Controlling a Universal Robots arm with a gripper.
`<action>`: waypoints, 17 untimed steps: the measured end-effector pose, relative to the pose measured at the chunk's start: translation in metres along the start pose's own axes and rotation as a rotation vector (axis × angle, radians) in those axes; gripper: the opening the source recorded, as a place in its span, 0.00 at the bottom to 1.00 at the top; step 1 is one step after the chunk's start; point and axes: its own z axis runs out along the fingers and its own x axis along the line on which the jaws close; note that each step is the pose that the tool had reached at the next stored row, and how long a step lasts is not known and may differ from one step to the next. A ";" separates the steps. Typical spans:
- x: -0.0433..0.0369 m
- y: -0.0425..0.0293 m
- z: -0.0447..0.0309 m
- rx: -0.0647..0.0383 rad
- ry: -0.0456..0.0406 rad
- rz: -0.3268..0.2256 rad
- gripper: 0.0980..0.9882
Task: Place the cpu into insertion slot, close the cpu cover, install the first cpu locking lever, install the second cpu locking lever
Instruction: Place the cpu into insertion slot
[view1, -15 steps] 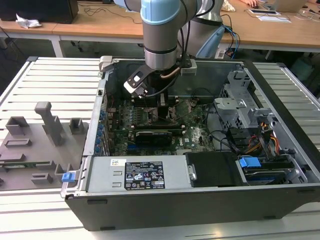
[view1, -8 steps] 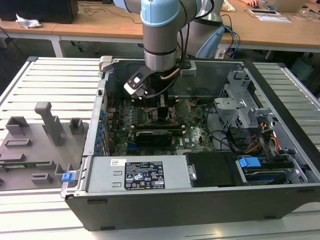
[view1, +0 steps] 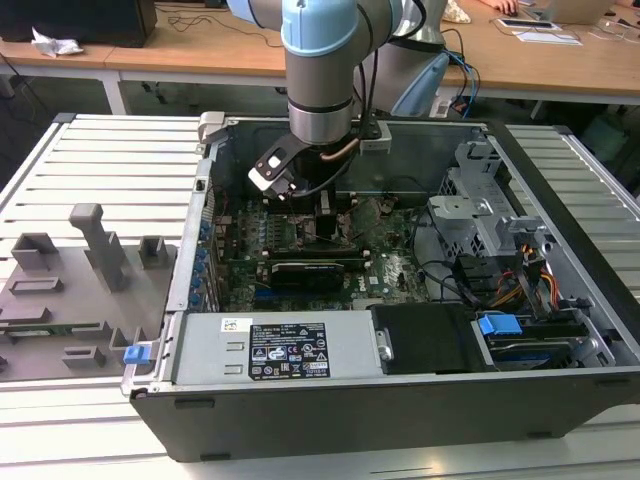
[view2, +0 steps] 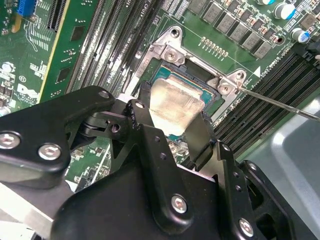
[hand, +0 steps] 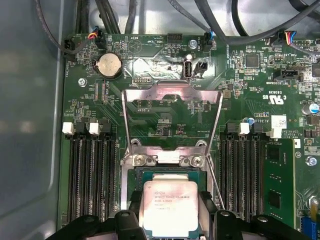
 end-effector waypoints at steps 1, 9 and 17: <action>0.0000 0.0000 0.0001 0.000 0.0002 0.000 0.48; 0.0011 0.0000 0.0005 0.000 0.0007 0.000 0.56; 0.0033 0.0000 0.0006 0.000 0.0038 0.000 0.56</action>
